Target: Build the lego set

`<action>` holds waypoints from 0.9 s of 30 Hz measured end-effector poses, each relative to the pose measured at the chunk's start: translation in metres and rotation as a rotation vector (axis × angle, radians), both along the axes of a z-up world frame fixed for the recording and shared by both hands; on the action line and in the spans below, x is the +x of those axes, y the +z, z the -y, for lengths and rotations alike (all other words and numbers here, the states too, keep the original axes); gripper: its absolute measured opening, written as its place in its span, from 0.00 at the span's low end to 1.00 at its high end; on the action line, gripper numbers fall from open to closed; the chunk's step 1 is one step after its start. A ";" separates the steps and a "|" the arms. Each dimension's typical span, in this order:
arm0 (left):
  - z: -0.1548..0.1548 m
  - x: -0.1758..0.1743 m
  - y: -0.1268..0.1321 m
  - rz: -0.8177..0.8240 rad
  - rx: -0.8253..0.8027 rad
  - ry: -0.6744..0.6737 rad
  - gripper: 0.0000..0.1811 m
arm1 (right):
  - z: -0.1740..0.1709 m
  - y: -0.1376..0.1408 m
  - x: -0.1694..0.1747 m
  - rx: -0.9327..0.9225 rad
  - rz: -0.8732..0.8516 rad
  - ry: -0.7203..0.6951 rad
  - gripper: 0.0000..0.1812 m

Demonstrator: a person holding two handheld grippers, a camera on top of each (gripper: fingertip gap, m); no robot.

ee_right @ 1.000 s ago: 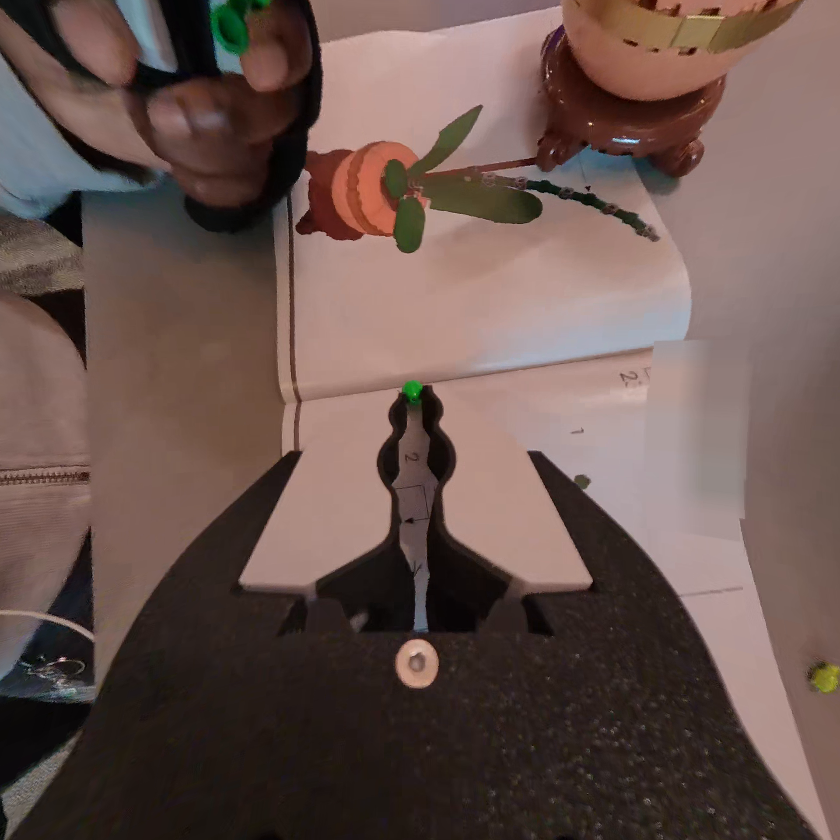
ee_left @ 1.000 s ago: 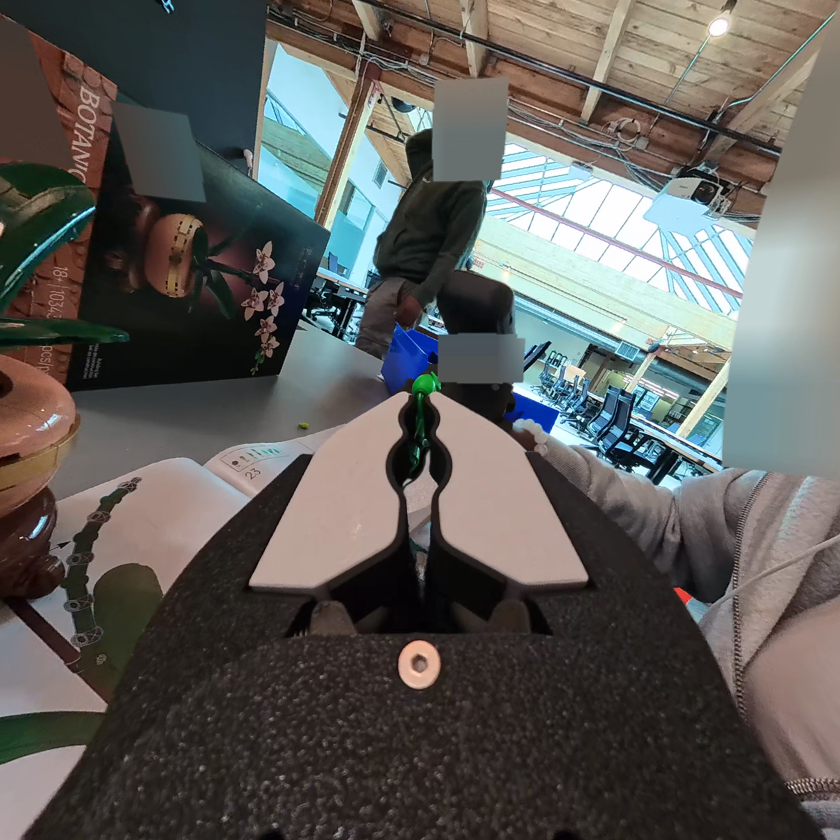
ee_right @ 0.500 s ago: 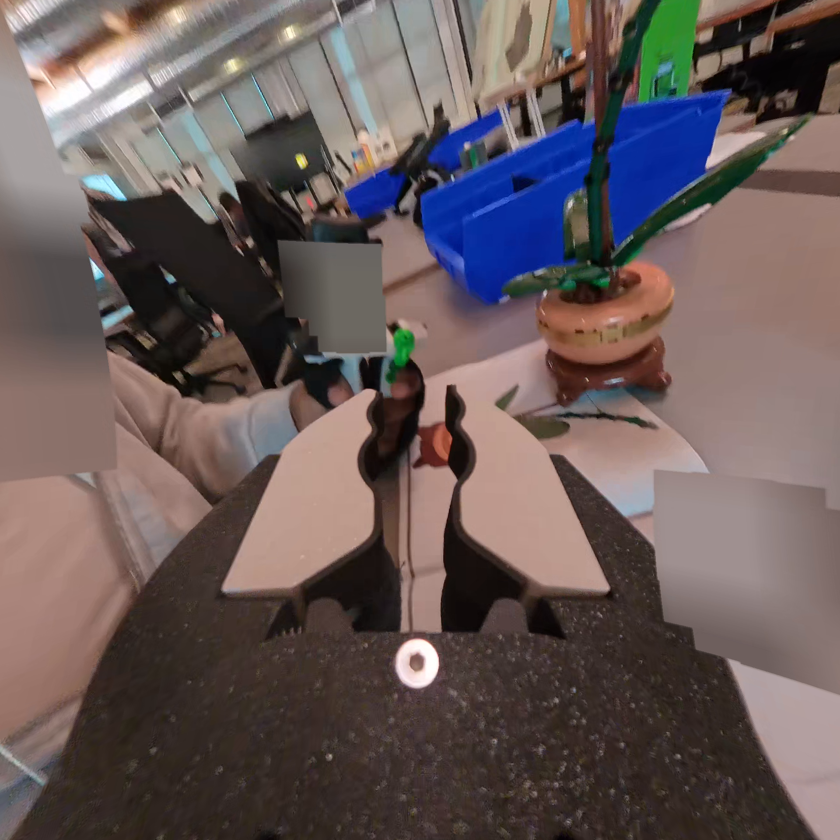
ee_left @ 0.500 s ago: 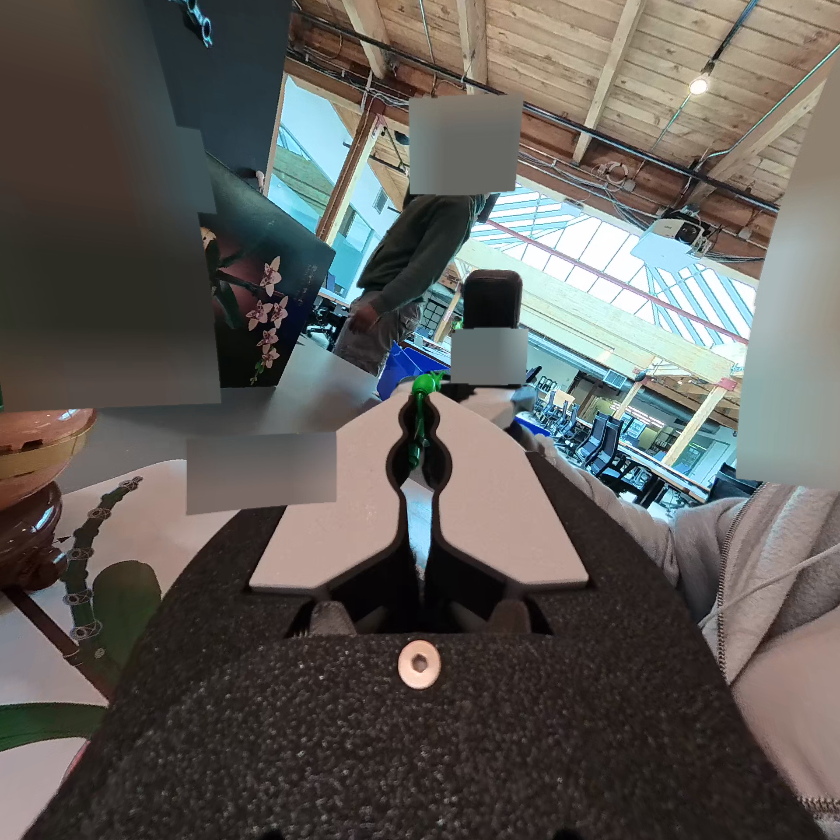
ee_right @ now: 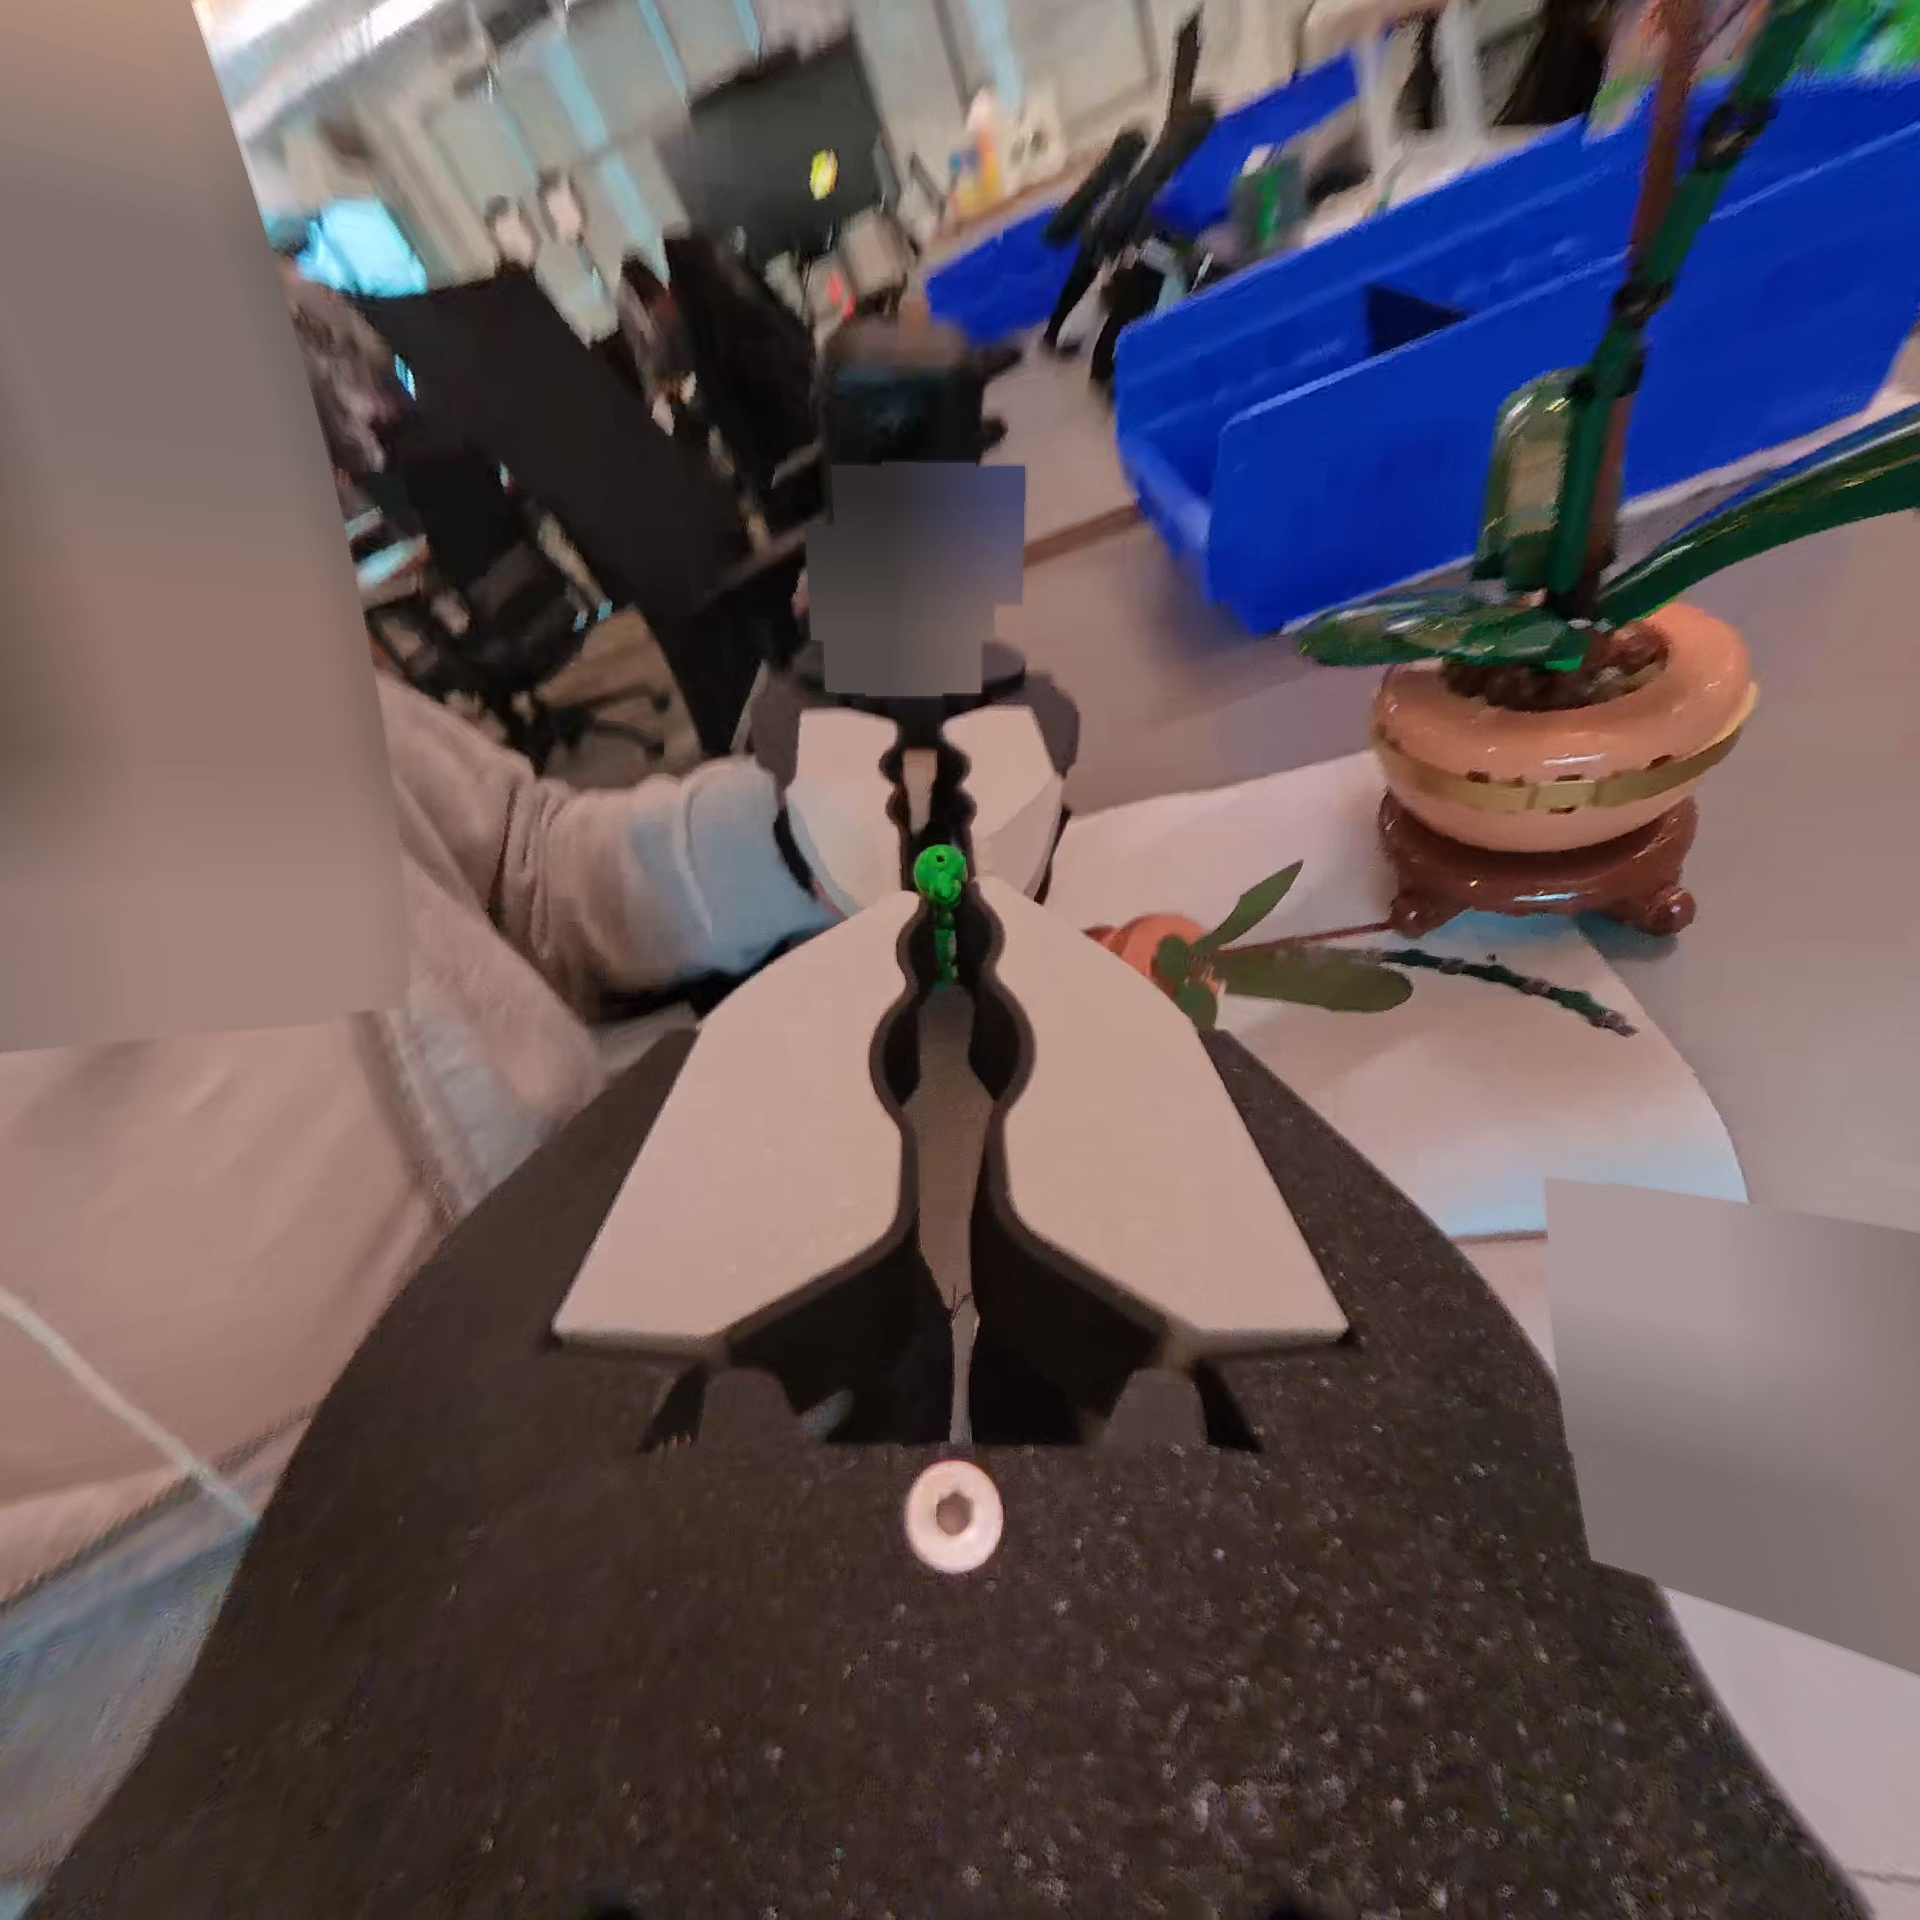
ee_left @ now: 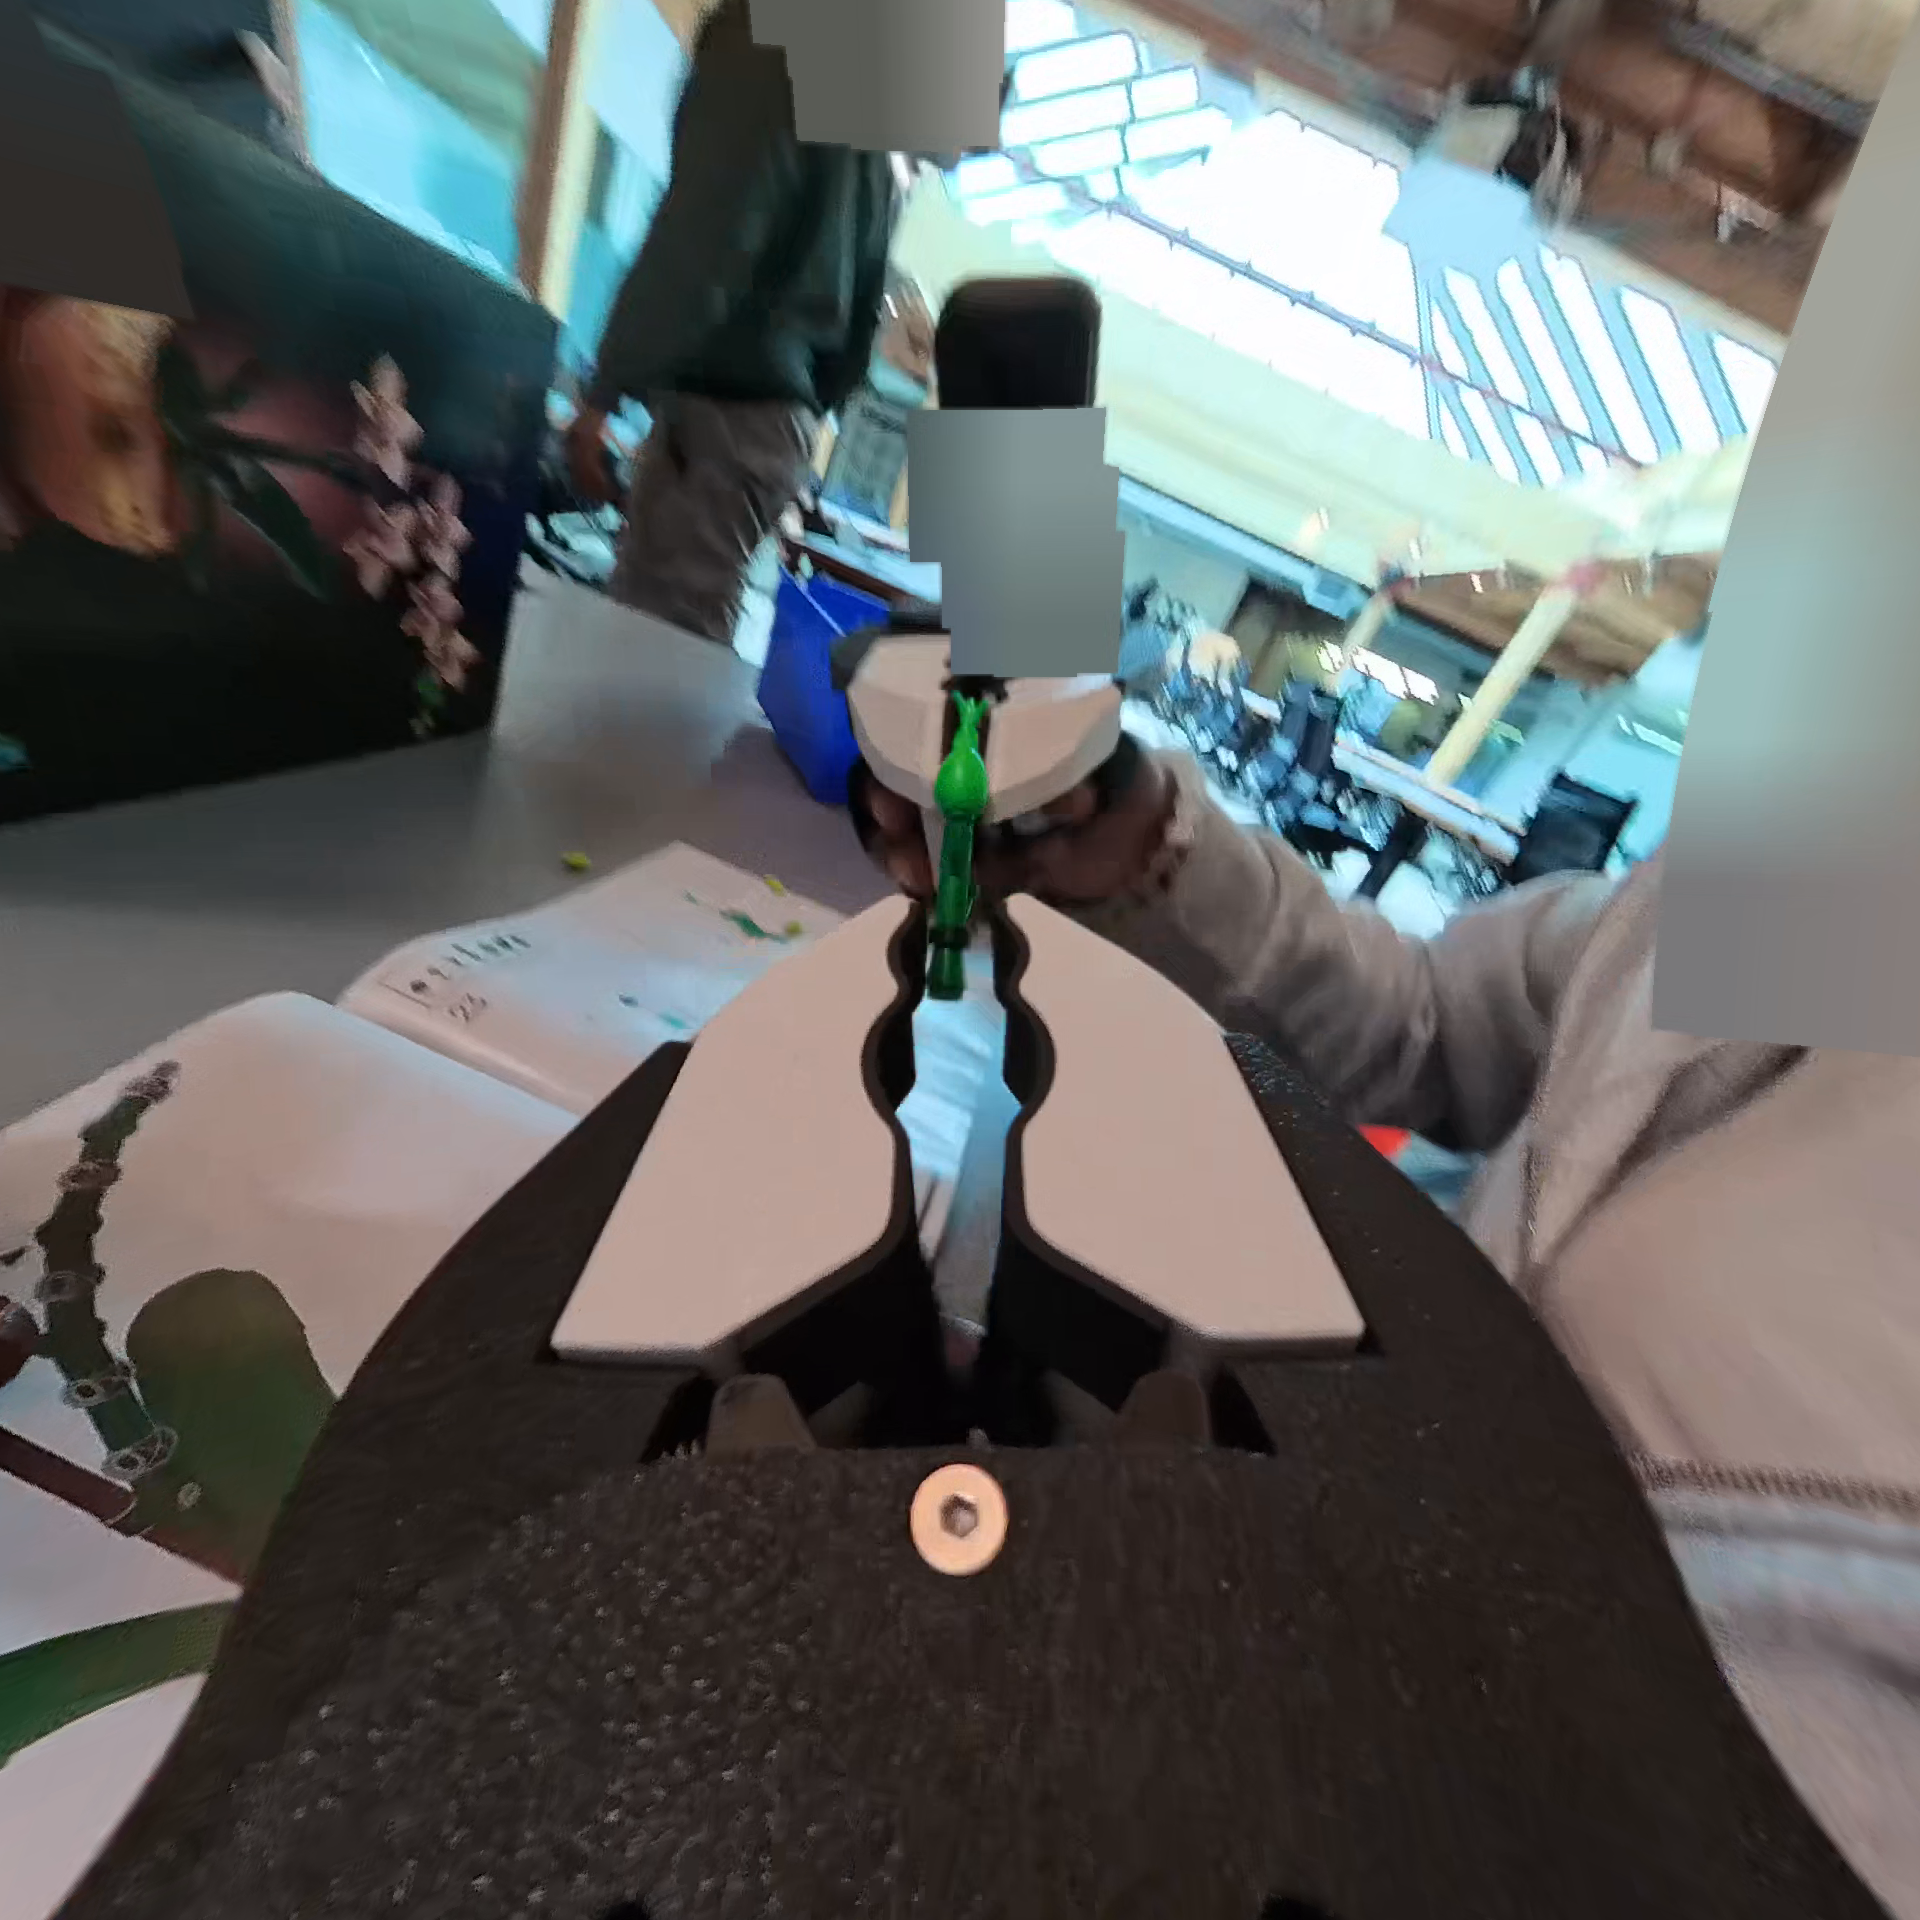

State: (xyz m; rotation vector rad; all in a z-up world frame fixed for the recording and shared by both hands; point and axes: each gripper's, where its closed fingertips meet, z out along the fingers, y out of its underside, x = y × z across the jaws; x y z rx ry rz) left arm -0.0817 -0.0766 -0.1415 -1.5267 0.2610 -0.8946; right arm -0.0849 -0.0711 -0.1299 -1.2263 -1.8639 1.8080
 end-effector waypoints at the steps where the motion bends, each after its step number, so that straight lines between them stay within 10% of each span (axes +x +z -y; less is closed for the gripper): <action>1: 0.001 0.002 -0.003 -0.037 -0.024 -0.028 0.07 | 0.002 0.000 0.002 0.032 0.027 0.032 0.02; 12: 0.011 0.028 -0.009 -0.158 -0.028 -0.194 0.04 | 0.021 0.000 0.010 0.153 0.145 0.244 0.02; 15: 0.011 0.020 -0.011 -0.132 -0.055 -0.164 0.04 | 0.012 -0.003 0.008 0.203 0.133 0.191 0.16; 21: 0.018 -0.009 -0.036 -0.208 -0.164 -0.069 0.04 | -0.029 -0.087 0.027 0.717 0.304 0.148 0.09; 27: 0.020 -0.005 -0.039 -0.183 -0.166 -0.109 0.04 | -0.031 -0.110 0.011 0.660 0.248 0.025 0.10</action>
